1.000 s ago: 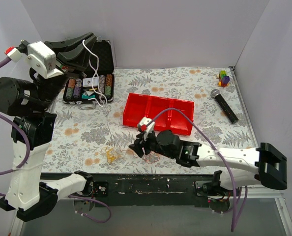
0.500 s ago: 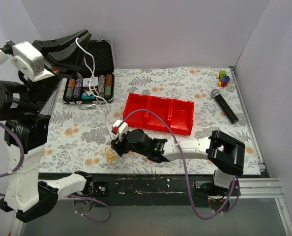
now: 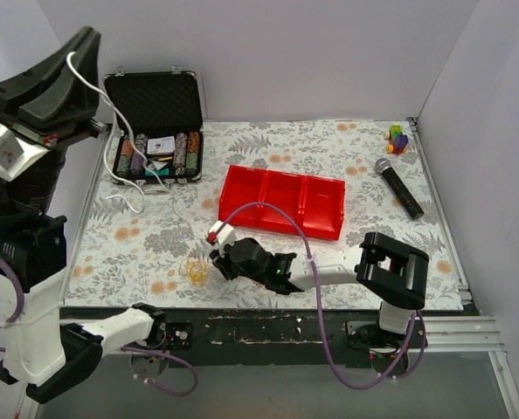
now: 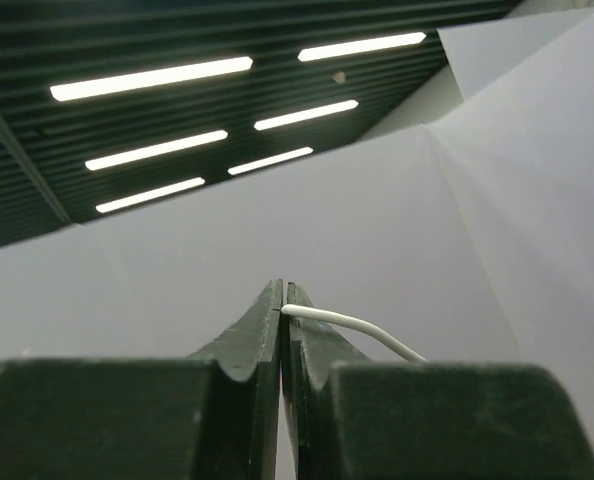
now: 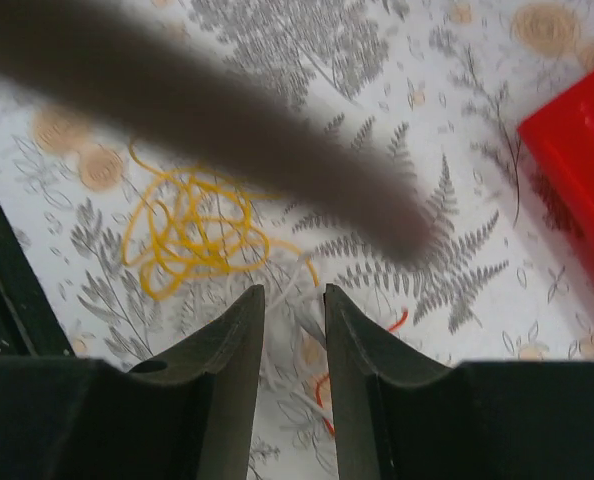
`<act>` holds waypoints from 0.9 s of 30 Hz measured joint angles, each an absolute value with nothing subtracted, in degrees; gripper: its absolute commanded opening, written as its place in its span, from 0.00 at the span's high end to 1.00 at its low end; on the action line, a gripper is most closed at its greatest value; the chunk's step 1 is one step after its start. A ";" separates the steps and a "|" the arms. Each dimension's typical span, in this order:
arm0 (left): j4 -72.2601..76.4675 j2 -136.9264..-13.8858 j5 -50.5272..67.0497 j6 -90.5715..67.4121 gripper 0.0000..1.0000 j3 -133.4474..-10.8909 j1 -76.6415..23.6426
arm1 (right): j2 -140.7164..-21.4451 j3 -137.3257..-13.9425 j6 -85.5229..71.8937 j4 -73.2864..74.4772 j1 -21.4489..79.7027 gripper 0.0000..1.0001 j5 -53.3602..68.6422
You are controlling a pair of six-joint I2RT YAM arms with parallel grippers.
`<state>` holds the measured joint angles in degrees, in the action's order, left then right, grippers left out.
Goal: Untangle the cables
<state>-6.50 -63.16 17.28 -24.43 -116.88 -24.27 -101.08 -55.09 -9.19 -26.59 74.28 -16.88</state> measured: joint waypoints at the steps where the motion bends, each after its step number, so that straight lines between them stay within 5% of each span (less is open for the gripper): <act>1: -4.84 -63.16 16.14 -22.63 1.00 -117.03 -24.27 | -100.84 -53.43 -9.65 -26.35 74.28 0.62 -17.21; 15: 7.99 -59.59 8.36 -9.91 1.00 -109.82 -24.27 | -90.32 -40.82 -14.26 -25.08 74.26 0.60 -22.20; 27: 7.75 -61.30 11.51 -15.44 1.00 -94.72 -24.27 | -73.95 -35.81 -15.51 -25.39 74.28 0.44 -20.64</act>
<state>7.75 -61.30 11.51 -15.44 -94.72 -24.27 -73.95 -35.81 -15.51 -25.39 74.28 -20.64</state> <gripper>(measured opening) 0.021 0.537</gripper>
